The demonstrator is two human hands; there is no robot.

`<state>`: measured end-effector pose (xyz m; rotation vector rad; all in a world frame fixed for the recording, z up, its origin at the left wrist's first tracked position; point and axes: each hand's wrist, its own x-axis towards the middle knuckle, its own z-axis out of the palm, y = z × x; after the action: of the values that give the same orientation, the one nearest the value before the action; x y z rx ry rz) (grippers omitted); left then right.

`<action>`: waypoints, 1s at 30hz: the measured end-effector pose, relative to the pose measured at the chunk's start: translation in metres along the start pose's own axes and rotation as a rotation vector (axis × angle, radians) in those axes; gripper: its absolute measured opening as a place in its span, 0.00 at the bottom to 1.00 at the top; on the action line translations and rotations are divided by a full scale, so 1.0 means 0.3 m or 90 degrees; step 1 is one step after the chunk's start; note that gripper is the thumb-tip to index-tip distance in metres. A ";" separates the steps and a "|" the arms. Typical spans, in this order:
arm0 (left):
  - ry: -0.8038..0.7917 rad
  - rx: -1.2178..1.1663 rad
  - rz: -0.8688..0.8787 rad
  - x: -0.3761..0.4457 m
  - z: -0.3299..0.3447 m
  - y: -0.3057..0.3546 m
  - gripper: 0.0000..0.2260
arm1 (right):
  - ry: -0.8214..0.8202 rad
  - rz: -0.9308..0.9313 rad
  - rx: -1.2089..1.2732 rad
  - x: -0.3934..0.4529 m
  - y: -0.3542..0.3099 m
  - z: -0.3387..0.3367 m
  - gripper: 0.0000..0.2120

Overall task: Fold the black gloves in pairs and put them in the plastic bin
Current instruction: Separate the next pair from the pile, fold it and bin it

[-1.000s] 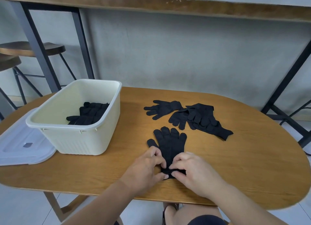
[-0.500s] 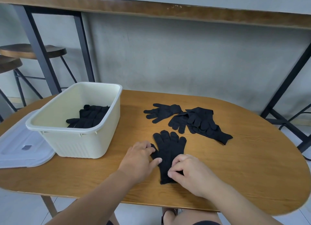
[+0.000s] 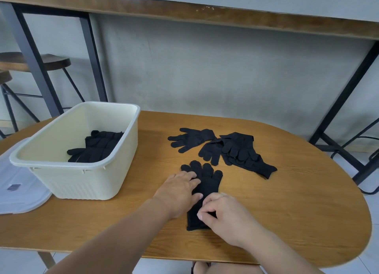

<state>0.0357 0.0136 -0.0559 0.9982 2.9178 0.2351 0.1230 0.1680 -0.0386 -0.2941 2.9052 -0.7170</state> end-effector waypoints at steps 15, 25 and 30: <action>0.062 -0.114 0.061 -0.072 -0.008 -0.028 0.21 | 0.000 0.103 0.164 0.041 0.060 -0.052 0.08; 0.000 -0.086 0.068 -0.097 -0.015 -0.007 0.24 | 0.188 0.193 0.203 0.340 0.094 -0.077 0.09; -0.030 -0.060 0.075 -0.103 -0.025 -0.001 0.29 | 0.095 0.206 0.070 0.479 0.079 -0.067 0.18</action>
<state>0.0592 -0.0067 -0.0486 1.1454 2.7812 0.3453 -0.0238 0.1659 -0.0441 0.2469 2.9293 -0.8685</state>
